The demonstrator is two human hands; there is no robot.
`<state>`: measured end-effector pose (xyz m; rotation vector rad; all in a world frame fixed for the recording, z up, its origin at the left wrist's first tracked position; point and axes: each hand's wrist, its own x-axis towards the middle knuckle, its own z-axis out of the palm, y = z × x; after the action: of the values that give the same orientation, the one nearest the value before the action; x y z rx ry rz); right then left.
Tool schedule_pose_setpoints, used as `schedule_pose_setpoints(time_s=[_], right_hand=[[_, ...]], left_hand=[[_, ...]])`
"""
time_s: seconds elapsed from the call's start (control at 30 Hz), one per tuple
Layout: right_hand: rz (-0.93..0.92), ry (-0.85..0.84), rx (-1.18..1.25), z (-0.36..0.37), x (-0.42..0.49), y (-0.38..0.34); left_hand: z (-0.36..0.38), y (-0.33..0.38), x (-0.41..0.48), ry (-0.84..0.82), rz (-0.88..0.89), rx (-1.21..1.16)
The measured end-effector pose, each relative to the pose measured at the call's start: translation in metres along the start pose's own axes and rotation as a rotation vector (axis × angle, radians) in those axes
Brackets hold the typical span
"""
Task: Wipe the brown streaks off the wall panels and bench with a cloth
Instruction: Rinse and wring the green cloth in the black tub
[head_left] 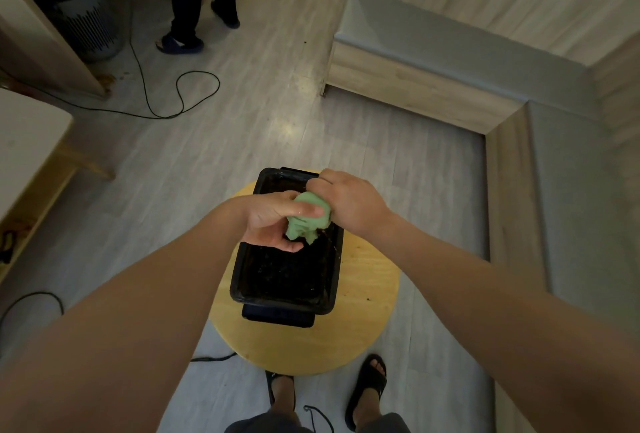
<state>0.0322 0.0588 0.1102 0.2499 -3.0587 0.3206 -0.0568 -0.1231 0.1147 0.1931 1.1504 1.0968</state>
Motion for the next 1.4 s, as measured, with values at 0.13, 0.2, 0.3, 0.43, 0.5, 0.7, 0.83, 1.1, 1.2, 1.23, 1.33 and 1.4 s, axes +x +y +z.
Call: schedule_pose_setpoints(time_s=[0.13, 0.2, 0.3, 0.43, 0.5, 0.7, 0.83, 1.1, 1.2, 1.23, 1.33, 1.4], right_hand=[[-0.032, 0.129, 0.051, -0.004, 0.001, -0.002], [-0.030, 0.147, 0.054, -0.004, 0.001, -0.003], [-0.031, 0.132, 0.032, -0.002, -0.002, -0.001], [-0.141, 0.080, -0.045, 0.000, -0.005, 0.004], [-0.192, 0.060, -0.088, 0.000, -0.005, 0.005], [-0.165, -0.006, -0.195, -0.003, -0.001, 0.001], [-0.004, -0.152, -0.303, -0.004, 0.005, -0.005], [0.406, -0.639, 0.149, -0.003, 0.021, -0.017], [0.502, -0.737, 0.388, -0.002, 0.022, -0.013], [0.477, -0.707, 0.385, 0.001, 0.021, -0.011], [0.337, -0.510, 0.168, 0.012, 0.011, -0.010], [0.247, -0.355, 0.004, 0.016, 0.003, -0.009]], left_hand=[[-0.005, -0.004, -0.001, 0.008, -0.048, -0.031], [-0.005, -0.006, 0.002, -0.021, -0.058, -0.058], [-0.003, -0.007, 0.005, -0.060, -0.062, -0.162], [-0.004, 0.001, 0.007, -0.079, -0.012, -0.092], [-0.006, 0.008, 0.009, -0.064, -0.029, 0.006], [-0.002, 0.025, 0.008, 0.020, -0.124, 0.350], [0.010, 0.030, 0.014, 0.329, -0.090, 0.976], [0.029, 0.018, 0.019, 0.695, 0.062, 1.806], [0.022, 0.012, 0.022, 0.717, 0.150, 1.894], [0.020, 0.011, 0.023, 0.702, 0.159, 1.865], [0.009, 0.011, 0.025, 0.584, 0.121, 1.624], [0.006, 0.012, 0.019, 0.484, 0.040, 1.305]])
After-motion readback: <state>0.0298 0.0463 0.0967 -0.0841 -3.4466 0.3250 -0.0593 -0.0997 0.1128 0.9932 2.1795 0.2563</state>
